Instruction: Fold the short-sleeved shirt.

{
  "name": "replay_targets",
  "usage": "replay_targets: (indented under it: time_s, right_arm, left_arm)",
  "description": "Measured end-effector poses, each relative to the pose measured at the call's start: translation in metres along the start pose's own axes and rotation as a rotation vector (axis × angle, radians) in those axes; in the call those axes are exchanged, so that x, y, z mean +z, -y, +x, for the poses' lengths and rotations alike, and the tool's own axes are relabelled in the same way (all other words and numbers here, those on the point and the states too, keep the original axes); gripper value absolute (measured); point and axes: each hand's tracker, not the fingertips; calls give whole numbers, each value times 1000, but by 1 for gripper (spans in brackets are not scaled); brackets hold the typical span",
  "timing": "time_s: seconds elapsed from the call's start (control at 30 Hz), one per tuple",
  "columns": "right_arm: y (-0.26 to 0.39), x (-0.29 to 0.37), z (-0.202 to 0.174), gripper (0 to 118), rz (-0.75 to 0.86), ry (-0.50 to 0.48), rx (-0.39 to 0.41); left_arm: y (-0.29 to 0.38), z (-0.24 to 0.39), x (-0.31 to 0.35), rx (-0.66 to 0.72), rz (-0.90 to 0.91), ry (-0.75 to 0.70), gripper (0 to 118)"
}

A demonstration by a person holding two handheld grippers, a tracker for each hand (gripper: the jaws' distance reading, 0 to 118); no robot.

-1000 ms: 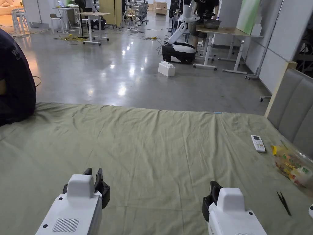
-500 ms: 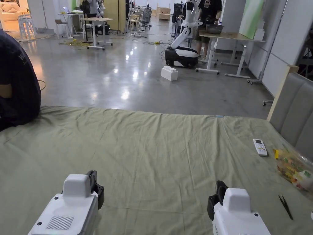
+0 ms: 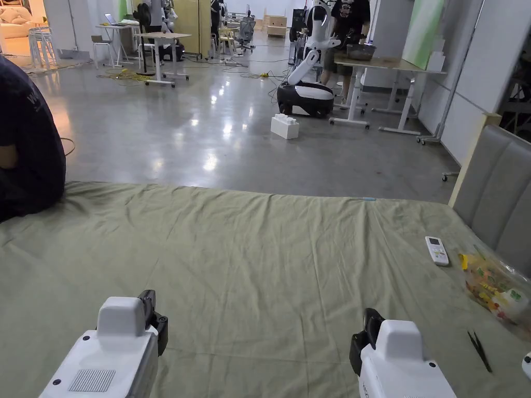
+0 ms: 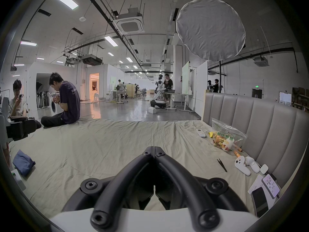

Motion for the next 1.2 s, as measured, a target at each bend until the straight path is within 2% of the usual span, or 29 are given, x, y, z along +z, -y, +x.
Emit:
replay_targets:
  time_s: [0.1, 0.13, 0.2, 0.27, 0.3, 0.37, 0.5, 0.6, 0.73, 0.97, 1.1, 1.2]
  right_arm:
    - [-1, 2, -2, 2, 26, 13, 30]
    - [0, 1, -1, 7, 12, 13, 14]
    - [0, 2, -1, 46, 10, 19, 9]
    - [0, 2, 0, 76, 17, 20, 9]
    - [0, 2, 0, 83, 15, 22, 3]
    - [-1, 3, 0, 96, 35, 32, 17]
    - [-2, 5, -1, 106, 53, 39, 41]
    - [-1, 6, -1, 111, 65, 33, 36]
    - [-1, 6, -1, 111, 64, 31, 18]
    - [-4, 3, 1, 118, 39, 32, -32]
    - [-6, -1, 1, 118, 55, 38, -13]
    - [-9, -2, -2, 118, 67, 31, 41]
  left_arm:
    - [-1, 0, 1, 1, 5, 2, 0]
    - [-1, 0, 2, -4, 12, -8, 2]
    - [-2, -1, 3, -14, 18, -22, 33]
    - [-2, -3, 2, -5, 20, -24, 70]
    - [-2, -4, 3, 0, 22, -26, 75]
    - [-3, -7, 5, 0, 43, -33, 75]
    - [-3, -7, 5, -20, 58, -41, 78]
    - [-3, -6, 6, -23, 64, -34, 96]
    - [-4, -6, 6, -22, 72, -31, 96]
    - [-3, -5, 4, -16, 54, -13, 102]
    - [-2, -4, 4, -8, 51, -12, 102]
    - [0, -3, 4, 6, 44, -4, 102]
